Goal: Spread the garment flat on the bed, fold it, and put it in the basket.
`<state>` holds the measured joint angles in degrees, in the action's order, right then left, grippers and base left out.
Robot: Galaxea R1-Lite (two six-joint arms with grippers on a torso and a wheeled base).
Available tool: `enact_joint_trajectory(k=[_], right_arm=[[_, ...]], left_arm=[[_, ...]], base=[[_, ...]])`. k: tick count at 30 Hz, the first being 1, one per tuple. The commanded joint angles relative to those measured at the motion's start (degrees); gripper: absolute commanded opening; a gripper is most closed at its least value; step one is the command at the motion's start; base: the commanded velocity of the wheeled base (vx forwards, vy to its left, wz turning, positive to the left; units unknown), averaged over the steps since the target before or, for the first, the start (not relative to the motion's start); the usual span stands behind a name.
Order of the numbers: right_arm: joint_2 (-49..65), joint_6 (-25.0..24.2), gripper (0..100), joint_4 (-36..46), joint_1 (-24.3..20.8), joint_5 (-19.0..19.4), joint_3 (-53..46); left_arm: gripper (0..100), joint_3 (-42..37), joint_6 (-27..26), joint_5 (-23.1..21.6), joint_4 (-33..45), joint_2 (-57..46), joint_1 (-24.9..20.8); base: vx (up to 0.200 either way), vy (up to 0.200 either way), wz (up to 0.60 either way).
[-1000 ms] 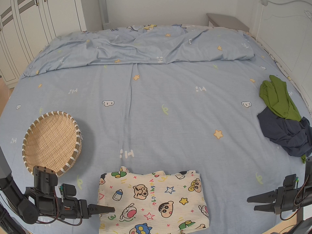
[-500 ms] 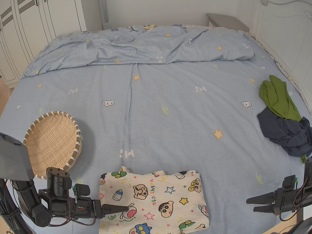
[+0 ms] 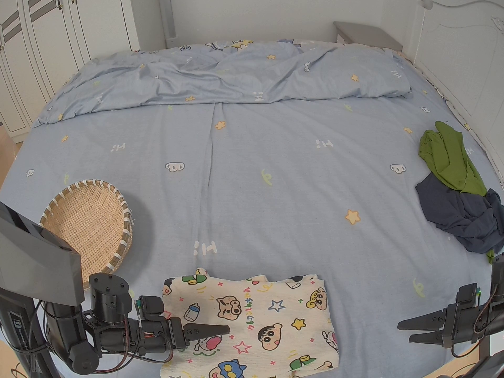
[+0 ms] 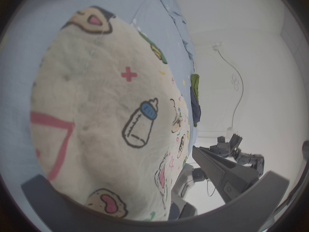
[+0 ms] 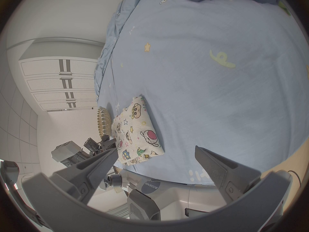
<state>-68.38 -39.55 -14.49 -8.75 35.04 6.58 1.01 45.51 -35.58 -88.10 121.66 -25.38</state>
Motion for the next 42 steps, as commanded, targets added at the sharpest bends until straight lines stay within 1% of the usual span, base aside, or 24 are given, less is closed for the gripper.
enact_joint_trajectory(k=[1, 13, 14, 16, 20, 29, 30, 34, 36, 37, 38, 39, 40, 41, 42], right_arm=[[-0.1, 0.0, 100, 0.0, 0.1, 0.0, 0.0], [-0.1, 0.0, 100, 0.0, 0.1, 0.0, 0.0], [-0.1, 0.0, 100, 0.0, 0.1, 0.0, 0.0], [-0.1, 0.0, 100, 0.0, 0.1, 0.0, 0.0], [-0.2, 0.0, 100, 0.0, 0.1, 0.0, 0.0], [-0.4, 0.0, 100, 0.0, 0.1, 0.0, 0.0], [-0.7, 0.1, 100, 0.0, 0.1, 0.0, 0.0], [-0.5, 0.1, 100, 0.1, 0.1, -0.1, -0.2], [-0.4, 0.1, 100, 0.0, 0.1, -0.1, -0.2], [-0.4, 0.2, 100, 0.1, 0.0, -0.1, -0.3], [-0.4, 0.2, 100, 0.0, 0.0, -0.1, -0.3], [-0.3, 0.5, 100, 0.1, -0.1, -0.1, -0.4], [0.0, 1.8, 100, 0.1, -0.2, -0.2, -0.7], [0.0, 2.2, 100, 0.1, -0.1, -0.2, -0.9], [0.3, 3.2, 100, 0.1, -0.1, -0.2, -1.2]], left_arm=[[100, -0.7, 4.9, 0.3, -1.9, 4.7, -2.6], [100, -0.2, 4.4, 0.5, -1.9, 4.6, -3.0], [0, -0.2, 4.4, 0.5, -1.9, 4.6, -3.0], [0, 1.4, 4.7, 1.2, -1.9, 4.7, -2.8], [0, 1.9, 5.0, 1.2, -1.9, 3.7, -2.3], [0, 0.0, 4.5, 1.0, -1.9, -3.7, -1.3], [0, 0.1, 4.5, 1.0, -1.9, -7.2, -0.3], [0, 0.6, 4.4, 0.9, -1.7, -11.2, -0.7], [0, 2.2, 4.2, 0.8, 2.5, -13.1, -1.6], [0, 3.9, 3.7, 0.8, 5.9, -14.1, -1.8], [0, 4.2, 3.6, 0.8, 6.5, -14.3, -1.9], [0, 6.5, 2.4, 0.8, 12.7, -15.5, -2.0], [0, 11.7, -1.5, 0.9, 25.9, -17.4, -2.0], [0, 13.2, -3.1, 0.9, 29.5, -18.0, -2.0], [0, 17.7, -8.2, 1.0, 41.3, -20.6, -2.0]], base=[[0.000, 0.000, 0.00], [0.000, 0.000, 0.00], [0.000, 0.000, 0.00], [0.000, 0.000, 0.00], [0.000, 0.000, 0.00], [0.000, 0.000, 0.00], [0.000, 0.000, 0.00], [0.000, 0.000, 0.00], [0.000, 0.000, 0.00], [0.000, 0.000, 0.00], [0.000, 0.000, 0.00], [0.000, 0.000, 0.00], [0.000, 0.000, 0.00], [0.000, 0.000, 0.00], [0.000, 0.000, 0.00]])
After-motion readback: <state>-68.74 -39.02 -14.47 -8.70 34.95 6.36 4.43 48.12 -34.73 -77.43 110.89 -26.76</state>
